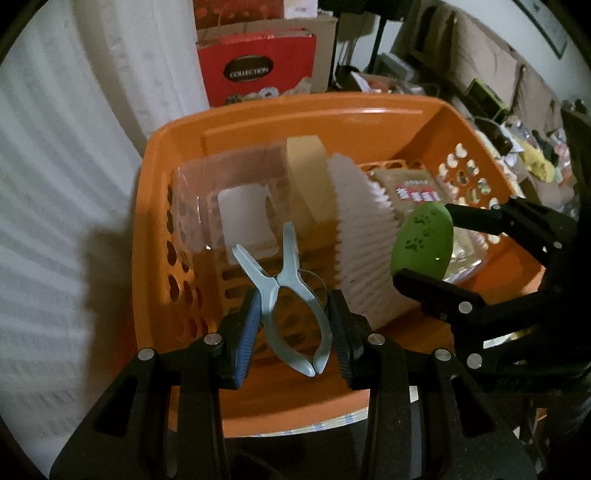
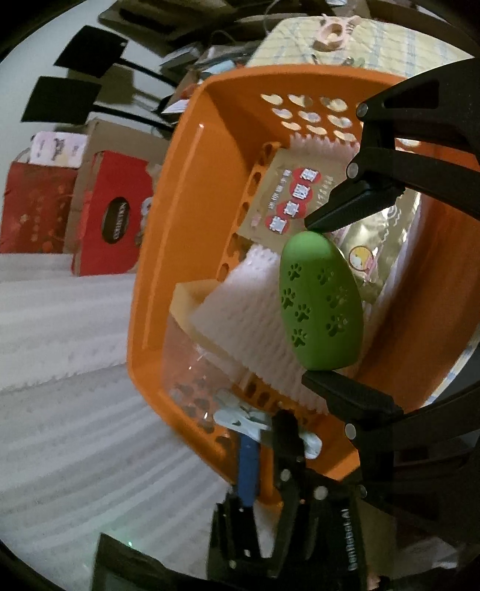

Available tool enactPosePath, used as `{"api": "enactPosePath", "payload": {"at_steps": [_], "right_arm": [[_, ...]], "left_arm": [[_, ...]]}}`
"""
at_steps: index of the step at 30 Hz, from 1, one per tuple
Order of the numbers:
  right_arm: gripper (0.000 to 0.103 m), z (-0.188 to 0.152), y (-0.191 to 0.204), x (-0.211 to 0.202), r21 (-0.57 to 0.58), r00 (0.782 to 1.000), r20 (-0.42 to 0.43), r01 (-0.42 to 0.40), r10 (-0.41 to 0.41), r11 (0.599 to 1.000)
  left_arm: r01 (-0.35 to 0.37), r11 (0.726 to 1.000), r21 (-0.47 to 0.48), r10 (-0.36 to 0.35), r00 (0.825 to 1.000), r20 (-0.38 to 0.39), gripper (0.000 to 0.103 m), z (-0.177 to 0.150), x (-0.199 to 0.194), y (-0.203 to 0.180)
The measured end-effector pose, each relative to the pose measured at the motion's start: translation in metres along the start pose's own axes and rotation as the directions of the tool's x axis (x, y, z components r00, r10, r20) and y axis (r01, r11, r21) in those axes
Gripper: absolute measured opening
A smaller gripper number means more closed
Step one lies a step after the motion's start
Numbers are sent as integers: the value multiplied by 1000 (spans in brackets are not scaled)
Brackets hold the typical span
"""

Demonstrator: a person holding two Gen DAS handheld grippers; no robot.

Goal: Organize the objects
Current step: 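Lower the clothespins and egg into the basket and open both grippers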

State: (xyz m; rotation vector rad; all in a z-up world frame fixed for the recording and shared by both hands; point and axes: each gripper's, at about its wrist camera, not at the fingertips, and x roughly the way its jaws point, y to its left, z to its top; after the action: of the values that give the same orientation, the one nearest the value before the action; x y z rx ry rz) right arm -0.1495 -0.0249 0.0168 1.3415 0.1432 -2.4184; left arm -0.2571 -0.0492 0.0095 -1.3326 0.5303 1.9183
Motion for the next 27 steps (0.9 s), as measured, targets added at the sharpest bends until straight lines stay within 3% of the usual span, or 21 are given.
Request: {"api": "enactPosePath", "payload": {"at_steps": [10,17,19,24,27], "right_arm": [[78,0,2,11,31,1000,-13,-17,18,999],[80,2,-15,-12,108,997,43,-68,64,992],[80,3,-20,-21,120,996,61,-65,58,991],[80,0,-29,-42,132,994,95,-58,46,990],[80,-4,-33,-54,133,993,116,-30,15,991]], "left_arm": [[-21,1000,-15,20,999,-39,35,-4,17,11],[-21,999,-49,18,999,-48,37,-7,21,17],[-18,998,-57,16,999,-40,47,-7,17,18],[3,997,-73,-3,1000,2,52,-5,2,16],[27,996,-83,-24,999,35,64,-2,-6,8]]}}
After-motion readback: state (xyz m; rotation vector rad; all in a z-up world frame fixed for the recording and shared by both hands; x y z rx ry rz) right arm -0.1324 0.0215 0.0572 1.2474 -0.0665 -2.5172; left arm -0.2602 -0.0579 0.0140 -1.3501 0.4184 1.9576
